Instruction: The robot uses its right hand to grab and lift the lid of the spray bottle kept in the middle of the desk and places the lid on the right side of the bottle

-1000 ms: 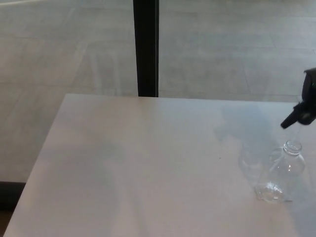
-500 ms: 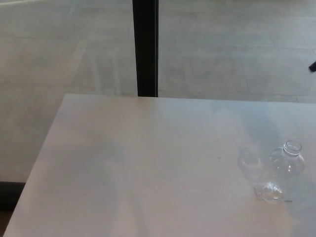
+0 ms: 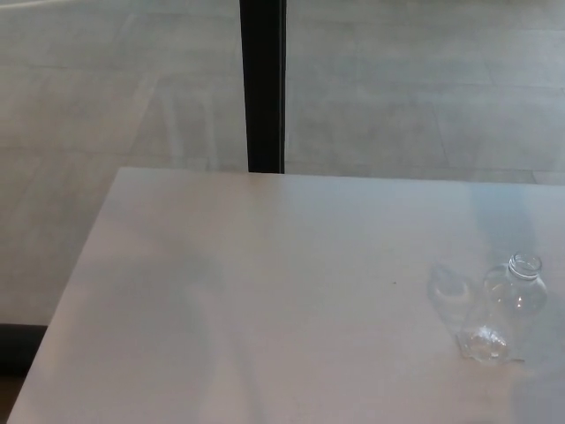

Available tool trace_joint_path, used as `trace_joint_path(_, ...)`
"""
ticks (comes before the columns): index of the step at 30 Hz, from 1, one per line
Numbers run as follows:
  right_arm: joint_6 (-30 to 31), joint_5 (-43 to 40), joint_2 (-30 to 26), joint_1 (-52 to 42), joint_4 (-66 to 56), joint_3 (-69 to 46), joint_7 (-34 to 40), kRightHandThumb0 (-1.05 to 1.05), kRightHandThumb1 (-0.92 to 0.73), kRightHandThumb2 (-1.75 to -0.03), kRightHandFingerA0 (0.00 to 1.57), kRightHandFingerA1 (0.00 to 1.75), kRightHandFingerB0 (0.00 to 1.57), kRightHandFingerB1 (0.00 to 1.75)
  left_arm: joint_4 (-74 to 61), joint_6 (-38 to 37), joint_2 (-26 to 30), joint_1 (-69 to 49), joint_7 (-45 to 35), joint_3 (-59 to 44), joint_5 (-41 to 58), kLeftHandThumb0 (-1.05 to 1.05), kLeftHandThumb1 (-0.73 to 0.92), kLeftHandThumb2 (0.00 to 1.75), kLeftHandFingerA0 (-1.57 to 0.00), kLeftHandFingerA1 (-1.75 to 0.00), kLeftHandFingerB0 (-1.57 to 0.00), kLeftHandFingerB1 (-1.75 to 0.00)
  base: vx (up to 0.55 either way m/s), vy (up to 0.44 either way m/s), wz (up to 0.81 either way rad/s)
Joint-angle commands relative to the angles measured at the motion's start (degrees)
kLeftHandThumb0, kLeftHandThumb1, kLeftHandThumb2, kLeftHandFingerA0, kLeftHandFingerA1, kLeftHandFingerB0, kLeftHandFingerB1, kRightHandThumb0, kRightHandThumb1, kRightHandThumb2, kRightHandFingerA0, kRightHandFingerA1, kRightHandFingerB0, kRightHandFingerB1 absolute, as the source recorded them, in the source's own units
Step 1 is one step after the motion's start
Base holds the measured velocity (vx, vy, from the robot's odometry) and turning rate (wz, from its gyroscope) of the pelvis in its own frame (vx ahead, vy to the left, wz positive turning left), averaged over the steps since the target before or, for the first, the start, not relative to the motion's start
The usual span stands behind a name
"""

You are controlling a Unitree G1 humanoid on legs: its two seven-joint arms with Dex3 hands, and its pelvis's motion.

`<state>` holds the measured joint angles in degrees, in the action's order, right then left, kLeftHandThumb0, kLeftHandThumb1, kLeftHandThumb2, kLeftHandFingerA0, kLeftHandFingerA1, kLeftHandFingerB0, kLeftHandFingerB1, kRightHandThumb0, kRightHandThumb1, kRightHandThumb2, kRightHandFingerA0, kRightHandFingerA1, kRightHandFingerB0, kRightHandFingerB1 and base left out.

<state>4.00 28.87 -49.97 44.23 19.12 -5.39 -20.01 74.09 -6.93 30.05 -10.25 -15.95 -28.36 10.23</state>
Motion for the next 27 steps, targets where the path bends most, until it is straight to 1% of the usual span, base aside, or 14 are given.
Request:
trace_joint_path(1, -2.35, -4.08, 1.71, -7.26, 3.11, -2.66, 4.24, -0.29, -0.63, -0.74, 0.87, 1.7, 0.76, 1.37, 0.09, -1.34, 1.36, -0.2, -0.31, -0.14, 0.61, -0.75, 0.85, 0.66, -0.57, -0.52, -0.41, -0.41, 0.0, 0.0, 0.0)
trace_joint_path(3, -3.85, -3.06, 2.83, -11.44, 2.0, -2.2, 6.64, -0.32, -0.61, -0.79, 0.92, 1.67, 0.83, 1.33, 0.29, -1.04, 1.34, -0.01, -0.18, -0.31, 0.76, -0.76, 0.84, 0.66, -0.57, -0.5, -0.41, -0.4, 0.0, 0.0, 0.0)
trace_joint_path(7, -5.31, 0.74, 4.68, -19.39, -0.2, 0.21, 11.57, -0.3, -0.67, -0.72, 0.9, 1.71, 0.79, 1.31, 0.18, -1.21, 1.18, 0.06, -1.06, 0.04, 0.56, -0.77, 0.85, 0.65, -0.56, -0.54, -0.41, -0.41, 0.0, 0.0, 0.0)
trace_joint_path(8, -6.3, 4.88, 6.89, -24.25, 0.11, 3.45, 17.26, -0.33, -0.64, -0.84, 0.93, 1.64, 0.91, 0.95, 0.02, -1.38, 0.92, 0.02, -1.07, -0.02, 0.68, -0.76, 0.85, 0.65, -0.56, -0.53, -0.4, -0.41, 0.0, 0.0, 0.0)
trace_joint_path(10, -6.69, 6.17, 7.04, -25.45, 0.16, 4.91, 18.71, -0.32, -0.64, -0.82, 0.94, 1.64, 0.92, 0.87, 0.07, -1.01, 0.76, 0.21, -1.47, -0.36, 1.1, -0.76, 0.85, 0.65, -0.55, -0.54, -0.39, -0.42, 0.0, 0.0, 0.0)
trace_joint_path(11, -7.22, 8.29, 7.83, -26.66, 1.23, 7.07, 21.21, -0.35, -0.65, -0.82, 0.94, 1.61, 0.91, 0.79, 0.07, -1.2, 0.61, 0.21, -1.42, -0.46, 1.19, -0.74, 0.67, 1.06, -0.48, -0.63, -0.32, -0.53, 0.0, 0.0, 0.0)
trace_joint_path(13, -7.15, 8.44, 7.88, -26.64, 1.41, 7.7, 21.87, -0.35, -0.65, -0.82, 0.94, 1.61, 0.91, 0.79, 0.08, -1.21, 0.64, 0.23, -1.43, -0.55, 1.25, -0.74, 0.67, 1.06, -0.48, -0.63, -0.32, -0.53, 0.0, 0.0, 0.0)
trace_joint_path(14, -7.29, 10.32, 8.49, -27.37, 3.02, 9.6, 24.34, -0.35, -0.66, -0.8, 0.92, 1.62, 0.88, 0.85, 0.4, -1.06, 0.62, 0.39, -1.13, -0.67, 1.26, -0.77, 0.85, 0.65, -0.55, -0.53, -0.4, -0.41, 0.0, 0.0, 0.0)
trace_joint_path(17, -7.02, 11.93, 9.16, -28.06, 4.82, 11.67, 27.07, -0.33, -0.68, -0.86, 0.9, 1.64, 0.83, 1.0, 0.19, -0.93, 0.65, 0.33, -0.74, -0.59, 1.18, -0.77, 0.84, 0.65, -0.55, -0.55, -0.41, -0.42, 0.0, 0.0, 0.0)
trace_joint_path(20, -6.98, 14.22, 9.61, -28.78, 8.15, 14.12, 32.15, -0.33, -0.69, -0.7, 0.92, 1.64, 0.86, 0.77, 0.43, -0.76, 0.37, 0.33, -1.04, -0.76, 1.37, -0.77, 0.84, 0.65, -0.54, -0.52, -0.41, -0.41, 0.0, 0.0, 0.0)
trace_joint_path(21, -6.68, 15.04, 9.91, -29.04, 9.52, 15.02, 34.05, -0.33, -0.69, -0.7, 0.92, 1.64, 0.86, 0.77, 0.51, -0.95, 0.22, 0.25, -0.92, -0.64, 1.22, -0.77, 0.84, 0.65, -0.54, -0.52, -0.41, -0.41, 0.0, 0.0, 0.0)
trace_joint_path(23, -6.71, 15.35, 10.38, -29.09, 11.81, 16.24, 35.68, -0.33, -0.69, -0.69, 0.89, 1.65, 0.82, 0.93, 0.6, -1.16, 0.24, 0.12, -0.63, -0.39, 0.88, -0.77, 0.84, 0.65, -0.56, -0.51, -0.41, -0.41, 0.0, 0.0, 0.0)
trace_joint_path(24, -6.41, 15.3, 10.16, -29.16, 11.68, 16.64, 35.07, -0.34, -0.69, -0.65, 0.91, 1.59, 0.85, 0.81, 0.54, -1.27, 0.17, 0.06, -0.71, -0.5, 1.0, -0.77, 0.84, 0.65, -0.56, -0.52, -0.41, -0.41, 0.0, 0.0, 0.0)
trace_joint_path(27, -6.37, 14.65, 10.0, -29.49, 10.58, 16.74, 34.61, -0.39, -0.68, -0.61, 0.93, 1.55, 0.86, 0.64, 0.35, -1.31, 0.06, 0.03, -0.17, -0.25, 0.74, -0.75, 0.85, 0.65, -0.57, -0.52, -0.41, -0.41, 0.0, 0.0, 0.0)
